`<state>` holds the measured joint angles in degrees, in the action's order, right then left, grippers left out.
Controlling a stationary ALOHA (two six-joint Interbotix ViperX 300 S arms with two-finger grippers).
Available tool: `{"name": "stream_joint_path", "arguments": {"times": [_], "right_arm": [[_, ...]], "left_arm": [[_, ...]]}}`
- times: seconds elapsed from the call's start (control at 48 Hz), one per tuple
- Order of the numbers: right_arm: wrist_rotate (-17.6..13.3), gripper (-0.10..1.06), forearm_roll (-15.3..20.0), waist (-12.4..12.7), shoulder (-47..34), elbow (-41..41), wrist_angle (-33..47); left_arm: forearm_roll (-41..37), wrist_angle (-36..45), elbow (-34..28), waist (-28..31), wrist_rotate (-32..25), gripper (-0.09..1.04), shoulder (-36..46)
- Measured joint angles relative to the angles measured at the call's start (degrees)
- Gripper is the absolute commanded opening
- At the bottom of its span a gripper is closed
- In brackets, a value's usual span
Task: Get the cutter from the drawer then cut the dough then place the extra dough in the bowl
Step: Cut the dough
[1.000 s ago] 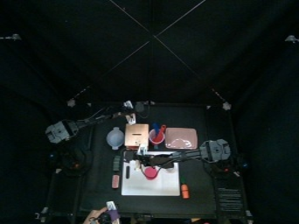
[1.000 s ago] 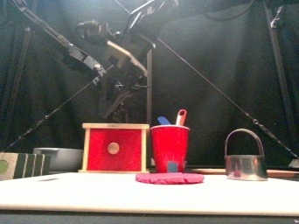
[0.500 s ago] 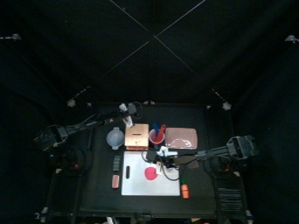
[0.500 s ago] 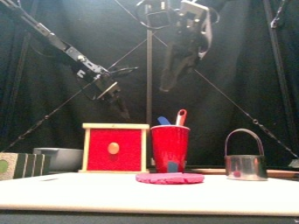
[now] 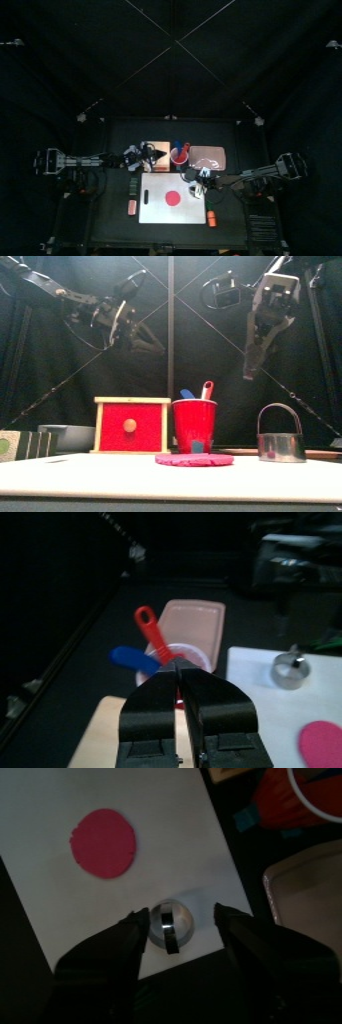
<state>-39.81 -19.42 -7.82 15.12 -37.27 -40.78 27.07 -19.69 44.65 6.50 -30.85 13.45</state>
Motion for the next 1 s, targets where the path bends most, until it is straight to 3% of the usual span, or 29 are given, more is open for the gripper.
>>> {"name": "stream_joint_path", "arguments": {"times": [0.229,0.396,0.75,1.0], "right_arm": [[0.00,1.00,2.29,0.09,0.00,-1.41,-1.23],[0.62,1.00,4.13,0.09,-1.05,-2.81,-1.49],[7.12,1.00,9.14,0.35,-5.01,-2.46,-1.32],[11.60,0.99,9.05,0.70,-9.14,0.00,-1.49]], "left_arm": [[2.72,-9.14,3.60,-8.44,0.00,0.39,0.18],[4.48,-11.07,5.36,-11.95,0.00,0.39,0.09],[5.19,-12.04,6.68,-15.03,0.00,0.39,0.18],[6.33,-13.62,8.44,-15.03,0.09,0.39,0.18]]}}
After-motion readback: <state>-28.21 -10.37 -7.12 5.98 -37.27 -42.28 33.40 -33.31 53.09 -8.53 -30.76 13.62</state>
